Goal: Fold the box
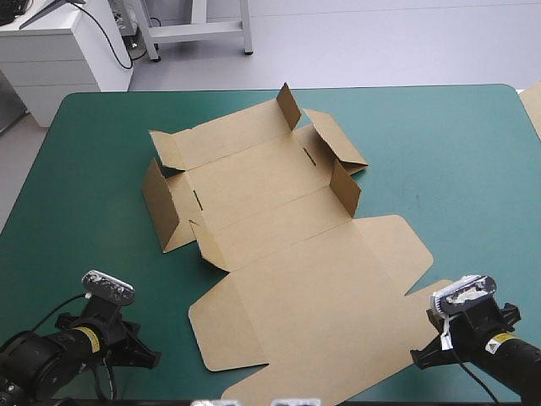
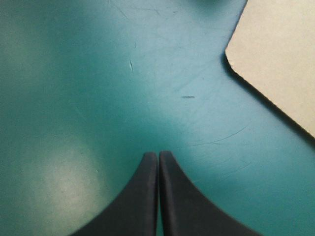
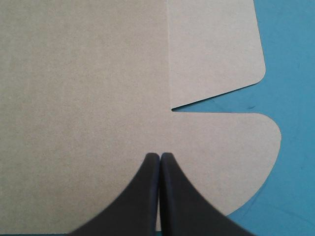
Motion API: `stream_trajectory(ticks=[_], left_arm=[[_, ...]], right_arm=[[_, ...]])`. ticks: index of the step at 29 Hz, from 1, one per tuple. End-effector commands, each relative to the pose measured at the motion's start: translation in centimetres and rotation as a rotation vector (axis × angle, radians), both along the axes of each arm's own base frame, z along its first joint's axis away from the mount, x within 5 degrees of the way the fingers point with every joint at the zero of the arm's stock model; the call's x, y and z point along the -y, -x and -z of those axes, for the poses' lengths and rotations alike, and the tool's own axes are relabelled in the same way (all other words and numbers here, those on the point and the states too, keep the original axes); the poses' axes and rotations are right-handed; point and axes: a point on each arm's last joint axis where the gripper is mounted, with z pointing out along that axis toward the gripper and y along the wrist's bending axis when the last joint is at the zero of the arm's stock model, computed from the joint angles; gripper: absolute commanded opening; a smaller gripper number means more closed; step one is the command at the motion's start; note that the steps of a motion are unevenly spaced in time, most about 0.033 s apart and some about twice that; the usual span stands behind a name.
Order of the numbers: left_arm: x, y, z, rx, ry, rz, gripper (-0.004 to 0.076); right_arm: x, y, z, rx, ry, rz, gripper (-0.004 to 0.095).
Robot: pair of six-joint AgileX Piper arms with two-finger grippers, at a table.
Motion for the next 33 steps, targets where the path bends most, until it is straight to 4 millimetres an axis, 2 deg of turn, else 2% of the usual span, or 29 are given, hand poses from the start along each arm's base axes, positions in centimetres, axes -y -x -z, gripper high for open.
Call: stream_trajectory(ticks=[1, 16, 19, 25, 30, 33], left_arm=[[0.3, -0.4, -1.2, 0.066, 0.033, 0.005, -0.0008], [0.3, -0.4, -1.2, 0.066, 0.033, 0.005, -0.0008], [0.3, -0.4, -1.2, 0.066, 0.033, 0.005, -0.0008], [0.3, -0.4, -1.2, 0.066, 0.033, 0.005, -0.0008], [0.3, -0.4, -1.2, 0.066, 0.033, 0.005, -0.0008], [0.3, -0.4, -1.2, 0.066, 0.033, 0.005, -0.0008]], right_arm=[[0.0, -0.4, -1.1, 0.067, -0.018, 0.011, -0.0021], [0.0, -0.4, -1.1, 0.071, -0.018, 0.012, -0.0021], [0.0, -0.5, -1.8, 0.103, -0.019, 0.015, -0.0021], [0.1, -0.8, -5.0, 0.243, -0.025, 0.028, -0.0021], [0.3, -1.0, -9.0, 0.436, -0.02, 0.048, -0.0021], [0.3, -1.8, -11.5, 0.505, -0.011, 0.049, -0.0021]])
